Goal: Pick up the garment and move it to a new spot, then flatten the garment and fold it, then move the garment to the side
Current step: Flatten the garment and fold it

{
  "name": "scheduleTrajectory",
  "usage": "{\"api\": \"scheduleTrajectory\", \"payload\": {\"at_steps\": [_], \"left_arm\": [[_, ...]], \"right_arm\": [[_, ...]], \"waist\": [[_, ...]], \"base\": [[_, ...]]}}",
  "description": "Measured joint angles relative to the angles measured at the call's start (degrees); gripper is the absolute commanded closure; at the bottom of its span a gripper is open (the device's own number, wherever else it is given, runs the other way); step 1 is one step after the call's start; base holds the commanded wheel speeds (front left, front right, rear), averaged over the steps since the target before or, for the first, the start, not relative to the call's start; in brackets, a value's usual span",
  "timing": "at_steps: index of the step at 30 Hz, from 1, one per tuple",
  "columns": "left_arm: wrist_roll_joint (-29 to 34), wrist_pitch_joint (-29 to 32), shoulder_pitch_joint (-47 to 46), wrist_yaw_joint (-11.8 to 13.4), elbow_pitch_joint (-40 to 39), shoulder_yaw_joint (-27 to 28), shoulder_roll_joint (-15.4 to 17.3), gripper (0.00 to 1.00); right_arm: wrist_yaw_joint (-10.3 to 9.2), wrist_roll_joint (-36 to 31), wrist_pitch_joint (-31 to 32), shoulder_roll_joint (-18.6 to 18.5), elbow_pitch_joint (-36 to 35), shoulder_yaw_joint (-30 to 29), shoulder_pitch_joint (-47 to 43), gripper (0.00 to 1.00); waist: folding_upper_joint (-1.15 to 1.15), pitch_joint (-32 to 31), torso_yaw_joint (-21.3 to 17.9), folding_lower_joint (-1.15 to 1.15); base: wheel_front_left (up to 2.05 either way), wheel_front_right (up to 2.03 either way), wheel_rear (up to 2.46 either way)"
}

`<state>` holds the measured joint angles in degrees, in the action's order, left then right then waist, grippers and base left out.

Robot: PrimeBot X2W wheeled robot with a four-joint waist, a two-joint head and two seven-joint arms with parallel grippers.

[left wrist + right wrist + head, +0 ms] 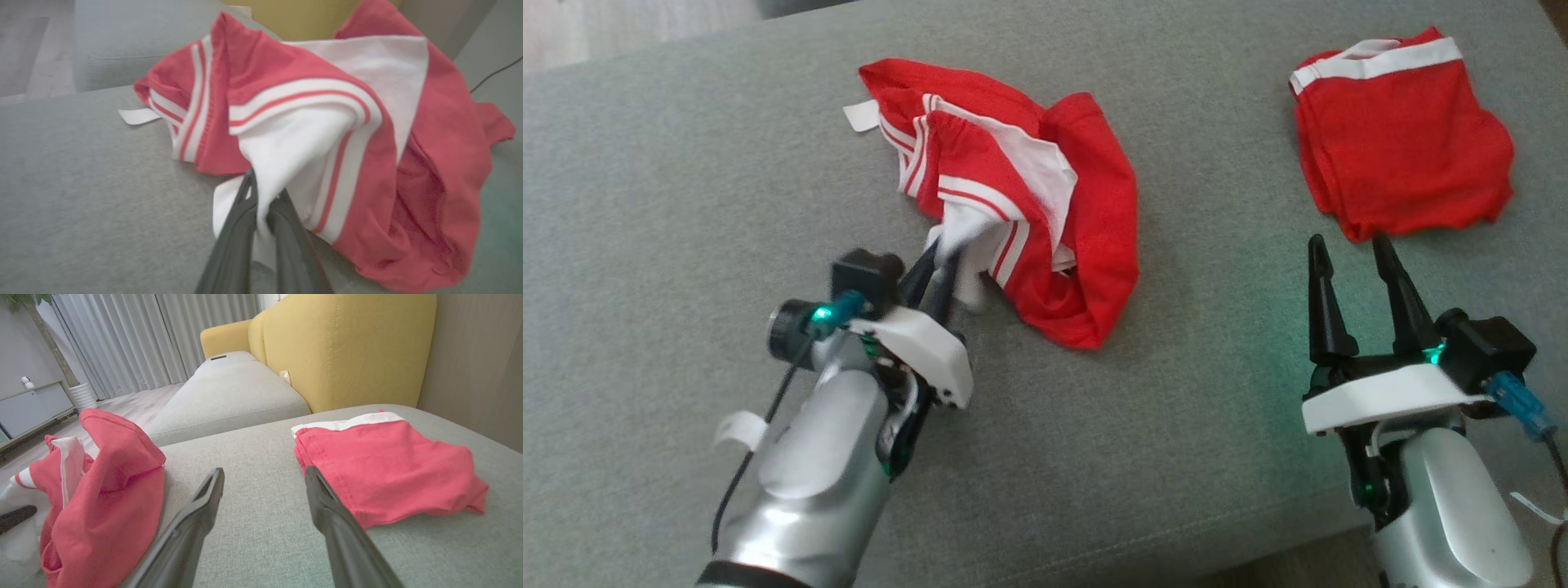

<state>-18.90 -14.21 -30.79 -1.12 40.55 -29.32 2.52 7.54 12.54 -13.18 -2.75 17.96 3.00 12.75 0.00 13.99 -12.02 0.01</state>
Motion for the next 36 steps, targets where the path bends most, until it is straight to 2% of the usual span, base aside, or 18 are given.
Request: {"api": "scheduleTrajectory", "payload": {"at_steps": [3, 6, 14, 19, 23, 24, 25, 26, 31, 36], "left_arm": [[0.0, 0.0, -0.1, 1.3, -0.6, 1.5, 0.1, 1.0], [0.5, -0.1, 0.0, 2.5, -4.7, 4.2, 0.6, 1.0], [3.2, -0.1, 6.0, 3.7, -14.4, 9.2, 3.3, 1.0], [3.7, -0.1, 11.0, 5.2, -15.8, 11.9, 5.9, 1.0], [3.6, 0.1, 14.2, 6.1, -13.5, 13.0, 6.9, 1.0], [3.6, 0.5, 16.1, 6.2, -11.8, 12.9, 6.9, 0.91], [3.4, 0.7, 16.9, 6.2, -10.9, 12.9, 6.9, 0.33], [3.0, 0.8, 17.5, 6.4, -10.3, 13.0, 6.8, 0.0], [1.4, 0.2, 18.0, 6.6, -12.5, 13.8, 5.4, 0.0], [1.2, -0.1, 18.2, 5.1, -21.8, 15.0, 2.8, 0.0]], "right_arm": [[0.0, 0.0, 0.0, 0.0, 0.1, -0.4, 0.0, 0.0], [0.0, 0.0, 0.0, 0.0, 0.3, -0.9, 0.0, 0.0], [0.0, -0.5, 0.0, 0.0, 1.1, -1.4, -0.5, 0.0], [0.0, -0.5, 0.2, 0.0, 1.7, -0.5, -0.7, 0.0], [0.0, -0.4, 0.2, 0.0, 2.3, 0.0, -1.2, 0.0], [0.0, -0.4, 0.7, 0.0, 2.8, 0.1, -2.0, 0.0], [0.0, -0.4, 0.7, 0.0, 3.1, 0.1, -2.3, 0.0], [0.0, -0.4, 0.8, 0.0, 3.3, 0.1, -2.6, 0.0], [0.0, -0.4, 1.0, 0.0, 3.5, 0.0, -3.1, 0.0], [0.0, -0.4, 1.8, 0.0, 3.9, 0.0, -3.1, 0.0]], "waist": [[0.0, -0.3, 0.5, -0.01], [0.0, -0.8, 2.0, -0.01], [0.0, -3.7, 8.0, -0.01], [0.0, -6.2, 12.5, -0.02], [0.0, -7.7, 14.2, -0.02], [0.0, -8.2, 14.7, -0.02], [0.0, -8.4, 14.9, -0.02], [0.0, -8.6, 15.0, -0.02], [0.0, -9.5, 15.5, -0.02], [0.0, -9.7, 16.8, -0.02]], "base": [[0.0, 0.0, 0.0], [0.0, 0.0, 0.0], [0.0, 0.0, 0.0], [0.0, 0.0, 0.0], [0.0, 0.0, 0.0], [0.0, 0.0, 0.0], [0.0, 0.0, 0.0], [0.0, 0.0, 0.0], [0.0, 0.0, 0.0], [0.0, 0.0, 0.0]]}}
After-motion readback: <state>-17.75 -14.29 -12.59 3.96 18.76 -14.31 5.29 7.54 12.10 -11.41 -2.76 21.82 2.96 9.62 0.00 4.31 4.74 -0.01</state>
